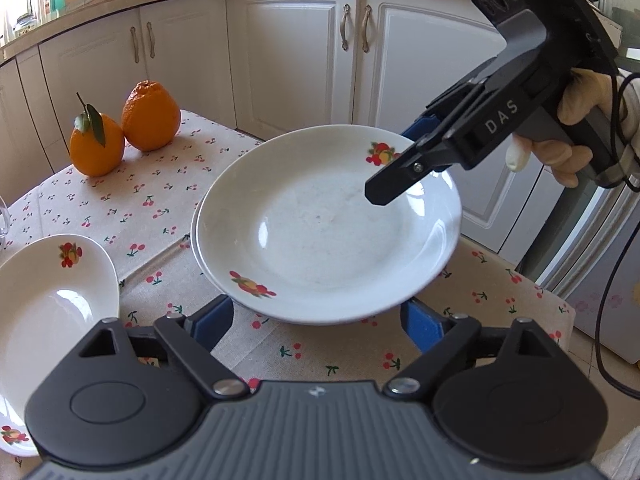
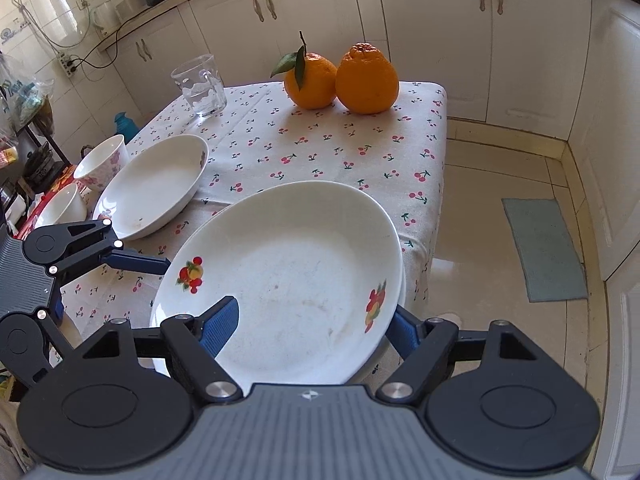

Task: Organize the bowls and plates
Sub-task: 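Lower the large plate onto the stained plate and open the right tool, then withdraw the right tool from the stacked plates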

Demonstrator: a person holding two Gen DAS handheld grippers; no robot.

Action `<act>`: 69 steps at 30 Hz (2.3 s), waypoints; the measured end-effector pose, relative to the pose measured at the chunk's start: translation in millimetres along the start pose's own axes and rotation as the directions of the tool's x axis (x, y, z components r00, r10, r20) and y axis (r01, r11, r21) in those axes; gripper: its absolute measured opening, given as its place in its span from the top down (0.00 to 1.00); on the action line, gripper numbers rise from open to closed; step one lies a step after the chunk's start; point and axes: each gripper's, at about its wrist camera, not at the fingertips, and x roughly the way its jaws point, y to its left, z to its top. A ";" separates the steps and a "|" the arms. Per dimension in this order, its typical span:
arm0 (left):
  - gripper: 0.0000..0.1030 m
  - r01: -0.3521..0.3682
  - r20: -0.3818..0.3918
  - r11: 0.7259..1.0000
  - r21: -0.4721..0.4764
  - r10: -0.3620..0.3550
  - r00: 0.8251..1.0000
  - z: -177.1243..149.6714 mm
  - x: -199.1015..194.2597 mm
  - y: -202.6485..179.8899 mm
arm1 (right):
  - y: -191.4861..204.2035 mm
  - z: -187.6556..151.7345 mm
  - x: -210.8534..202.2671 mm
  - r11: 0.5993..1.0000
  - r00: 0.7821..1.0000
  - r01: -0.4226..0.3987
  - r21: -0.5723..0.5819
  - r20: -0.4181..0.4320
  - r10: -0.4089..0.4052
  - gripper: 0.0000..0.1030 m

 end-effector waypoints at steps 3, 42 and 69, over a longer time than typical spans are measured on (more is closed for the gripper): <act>0.11 -0.006 0.003 1.000 0.006 0.006 1.000 -0.2 -0.4 -1.2 | 3.5 -2.4 -0.4 1.000 1.000 0.014 -0.005 -0.009 -0.014 0.19; 0.09 -0.285 0.050 0.942 -0.180 0.298 0.953 -36.3 -61.7 -9.0 | 88.3 -34.4 -34.4 0.983 0.989 0.124 -0.132 0.091 -0.112 0.00; 0.09 -0.448 -0.094 0.755 -0.478 0.464 0.881 -100.2 -72.1 55.6 | 167.9 -50.6 -11.0 0.969 0.997 0.030 -0.244 0.080 -0.010 0.00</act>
